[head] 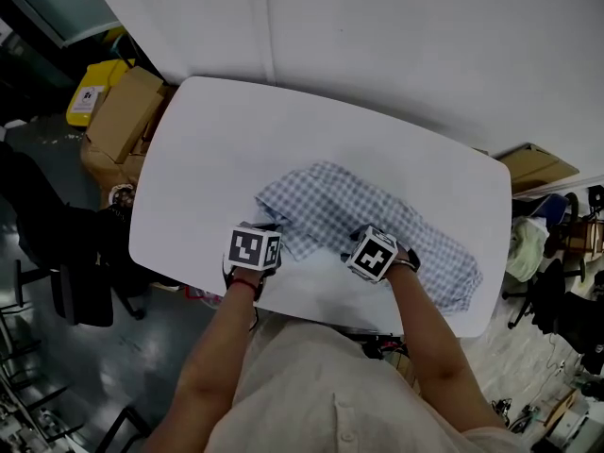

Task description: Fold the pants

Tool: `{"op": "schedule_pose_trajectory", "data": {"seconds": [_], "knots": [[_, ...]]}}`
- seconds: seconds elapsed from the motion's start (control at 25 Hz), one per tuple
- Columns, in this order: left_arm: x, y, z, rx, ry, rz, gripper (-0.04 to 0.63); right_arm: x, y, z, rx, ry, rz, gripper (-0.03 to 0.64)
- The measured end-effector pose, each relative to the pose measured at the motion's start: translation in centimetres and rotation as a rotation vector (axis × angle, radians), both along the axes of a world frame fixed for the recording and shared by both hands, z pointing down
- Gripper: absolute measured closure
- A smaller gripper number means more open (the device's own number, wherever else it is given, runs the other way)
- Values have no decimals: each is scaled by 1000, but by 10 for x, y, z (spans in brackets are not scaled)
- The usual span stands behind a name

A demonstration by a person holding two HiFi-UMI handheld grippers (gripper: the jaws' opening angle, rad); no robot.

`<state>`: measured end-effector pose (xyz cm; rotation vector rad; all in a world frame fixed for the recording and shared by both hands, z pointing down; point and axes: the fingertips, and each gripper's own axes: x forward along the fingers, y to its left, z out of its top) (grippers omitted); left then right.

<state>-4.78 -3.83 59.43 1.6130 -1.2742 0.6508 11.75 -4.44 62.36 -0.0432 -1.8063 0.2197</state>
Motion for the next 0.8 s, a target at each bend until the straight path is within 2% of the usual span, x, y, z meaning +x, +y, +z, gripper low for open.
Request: {"op": "schedule_pose_trajectory", "data": {"seconds": [0.16, 0.36, 0.48, 0.64, 0.8], "knots": [[-21, 6, 0, -16, -39, -3, 566, 2, 0, 1, -38, -15, 47, 403], [-69, 20, -5, -31, -185, 20, 566, 5, 5, 1, -77, -1, 29, 403], [-100, 30, -9, -36, -258, 5, 566, 9, 8, 1, -106, 19, 12, 403], [-136, 40, -19, -26, -307, -32, 566, 15, 14, -1, -153, 45, -14, 403], [-159, 47, -30, -10, -340, -16, 566, 23, 23, -1, -203, 73, -39, 405]]}}
